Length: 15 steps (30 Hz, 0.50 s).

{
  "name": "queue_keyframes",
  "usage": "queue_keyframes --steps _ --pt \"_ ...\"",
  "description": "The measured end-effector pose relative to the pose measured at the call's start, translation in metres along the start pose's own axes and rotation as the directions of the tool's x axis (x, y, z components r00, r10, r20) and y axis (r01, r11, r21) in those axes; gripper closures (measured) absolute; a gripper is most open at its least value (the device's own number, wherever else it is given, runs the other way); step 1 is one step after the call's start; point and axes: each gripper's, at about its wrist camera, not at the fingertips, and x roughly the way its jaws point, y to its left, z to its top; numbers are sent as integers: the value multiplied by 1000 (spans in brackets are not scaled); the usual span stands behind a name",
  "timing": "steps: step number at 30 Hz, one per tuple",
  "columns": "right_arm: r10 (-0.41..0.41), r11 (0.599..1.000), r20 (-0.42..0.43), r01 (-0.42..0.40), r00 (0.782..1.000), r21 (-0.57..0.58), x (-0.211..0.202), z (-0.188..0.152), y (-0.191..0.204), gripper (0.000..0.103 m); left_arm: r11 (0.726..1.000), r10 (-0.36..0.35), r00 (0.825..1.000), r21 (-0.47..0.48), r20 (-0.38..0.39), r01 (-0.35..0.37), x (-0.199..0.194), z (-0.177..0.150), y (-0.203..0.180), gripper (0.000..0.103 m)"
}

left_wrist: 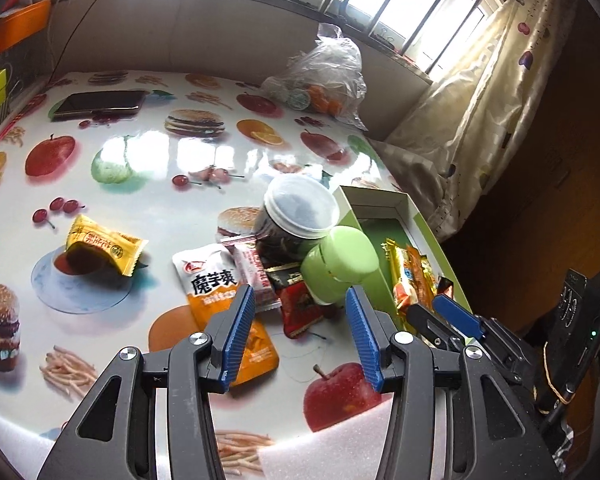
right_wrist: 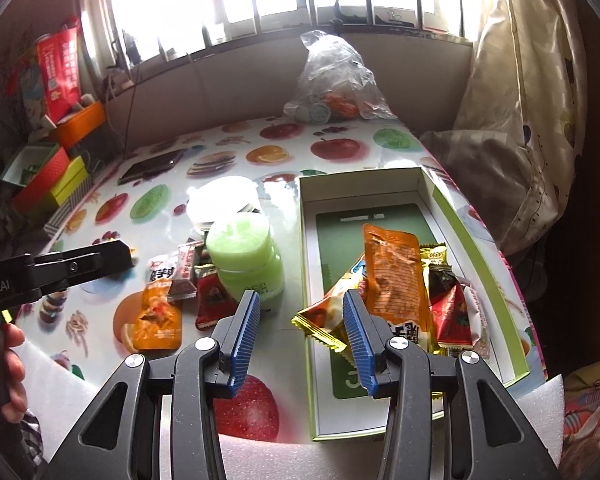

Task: Organize snacks
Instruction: 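Move both open tools back to the snack pile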

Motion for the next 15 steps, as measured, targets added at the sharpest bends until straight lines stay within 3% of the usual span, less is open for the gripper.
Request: queue_keyframes --steps 15 --pt "56 996 -44 -59 997 -67 17 -6 36 61 995 99 988 37 -123 -95 33 -28 22 50"
